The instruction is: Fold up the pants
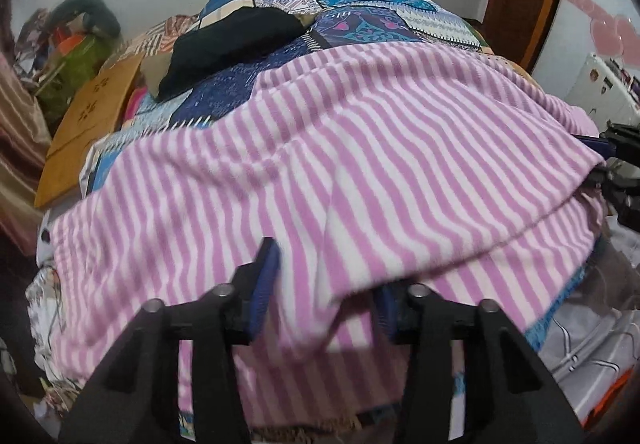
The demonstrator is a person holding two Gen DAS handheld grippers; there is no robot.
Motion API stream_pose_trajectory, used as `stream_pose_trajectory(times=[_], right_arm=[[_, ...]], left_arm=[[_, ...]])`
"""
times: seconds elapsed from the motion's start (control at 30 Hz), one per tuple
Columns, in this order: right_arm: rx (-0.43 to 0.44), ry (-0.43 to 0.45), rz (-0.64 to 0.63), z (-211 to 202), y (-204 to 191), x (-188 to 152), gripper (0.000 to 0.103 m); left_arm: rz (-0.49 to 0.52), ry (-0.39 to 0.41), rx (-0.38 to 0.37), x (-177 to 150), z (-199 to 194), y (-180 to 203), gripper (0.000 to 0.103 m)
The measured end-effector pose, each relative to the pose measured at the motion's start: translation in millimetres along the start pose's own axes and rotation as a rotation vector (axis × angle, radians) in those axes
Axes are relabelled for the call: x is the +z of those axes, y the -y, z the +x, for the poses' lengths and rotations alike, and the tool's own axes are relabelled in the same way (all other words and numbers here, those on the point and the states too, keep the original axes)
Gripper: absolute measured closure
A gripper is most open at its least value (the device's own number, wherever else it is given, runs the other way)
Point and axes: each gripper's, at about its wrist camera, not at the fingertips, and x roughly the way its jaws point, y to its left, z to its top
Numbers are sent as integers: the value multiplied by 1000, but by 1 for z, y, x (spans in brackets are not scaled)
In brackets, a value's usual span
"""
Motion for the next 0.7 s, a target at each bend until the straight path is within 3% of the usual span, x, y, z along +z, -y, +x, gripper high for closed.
stream_pose_trajectory(times=[0.03, 0.07, 0.1, 0.4, 0.7], right_arm=[[14, 4, 4, 2, 0, 3, 94], [24, 5, 10, 4, 0, 5, 94], [36, 14, 20, 4, 1, 7, 95], [166, 12, 77, -13, 7, 7, 98], [157, 24, 33, -36, 3, -4, 98]], left_arm=[[1, -1, -1, 4, 3, 0, 79], [-5, -3, -9, 7, 4, -1, 91], [-17, -3, -22, 10, 5, -1, 94], [-57, 44, -116, 5, -28, -2, 99], [-54, 31, -130, -19, -45, 6, 99]])
